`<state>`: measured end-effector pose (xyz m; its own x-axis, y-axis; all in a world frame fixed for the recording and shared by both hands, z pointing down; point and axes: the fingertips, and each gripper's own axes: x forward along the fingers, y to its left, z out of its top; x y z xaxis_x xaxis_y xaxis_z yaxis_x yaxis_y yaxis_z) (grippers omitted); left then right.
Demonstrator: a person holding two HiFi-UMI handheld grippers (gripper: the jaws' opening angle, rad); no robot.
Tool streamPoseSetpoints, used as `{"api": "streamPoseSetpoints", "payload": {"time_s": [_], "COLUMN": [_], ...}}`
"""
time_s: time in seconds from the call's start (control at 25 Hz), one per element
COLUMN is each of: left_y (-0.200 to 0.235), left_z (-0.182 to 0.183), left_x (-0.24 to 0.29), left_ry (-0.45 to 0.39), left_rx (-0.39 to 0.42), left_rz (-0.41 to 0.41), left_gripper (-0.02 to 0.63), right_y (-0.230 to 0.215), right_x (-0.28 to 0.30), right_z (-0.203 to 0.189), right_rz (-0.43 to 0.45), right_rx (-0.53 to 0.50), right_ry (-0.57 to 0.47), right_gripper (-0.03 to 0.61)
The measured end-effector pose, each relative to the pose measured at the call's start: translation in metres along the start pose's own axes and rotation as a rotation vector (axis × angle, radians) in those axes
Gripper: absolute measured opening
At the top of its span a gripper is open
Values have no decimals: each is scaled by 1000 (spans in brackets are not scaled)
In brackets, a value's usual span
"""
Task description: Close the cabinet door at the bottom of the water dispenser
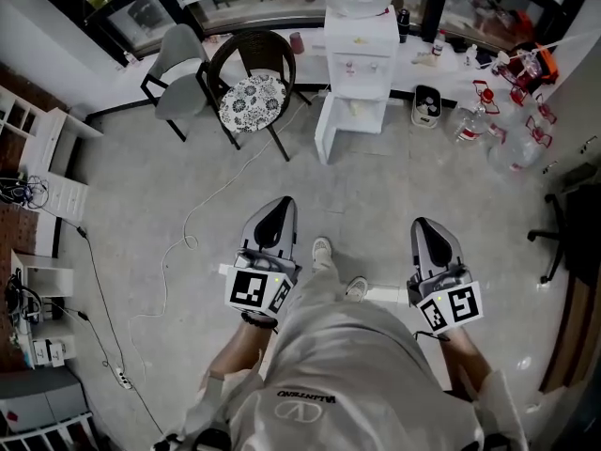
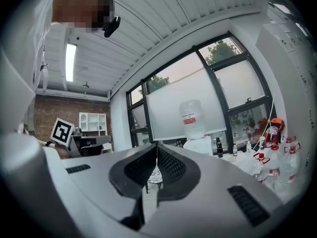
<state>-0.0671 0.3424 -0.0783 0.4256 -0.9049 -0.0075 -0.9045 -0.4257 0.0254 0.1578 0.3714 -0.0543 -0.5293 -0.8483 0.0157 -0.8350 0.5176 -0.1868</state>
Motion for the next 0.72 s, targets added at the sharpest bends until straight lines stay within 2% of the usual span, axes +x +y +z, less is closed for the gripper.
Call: {"api": "streamPoseSetpoints", "payload": {"time_s": [0.36,0.72], "left_y": [21,69], "left_z": [10,3], "left_x": [37,70], "left_ry": [-36,-33], "left_rx": [-8,-40], "left_rz": [-38,-45], "left_gripper": [3,2], "right_y": [-7,-5], "right_x": [30,85], "right_z": [6,2], "right_rz": [-38,-55], "right_rx": [-20,-9], "right_ry": [-7,8], "right_gripper": [17,17]}}
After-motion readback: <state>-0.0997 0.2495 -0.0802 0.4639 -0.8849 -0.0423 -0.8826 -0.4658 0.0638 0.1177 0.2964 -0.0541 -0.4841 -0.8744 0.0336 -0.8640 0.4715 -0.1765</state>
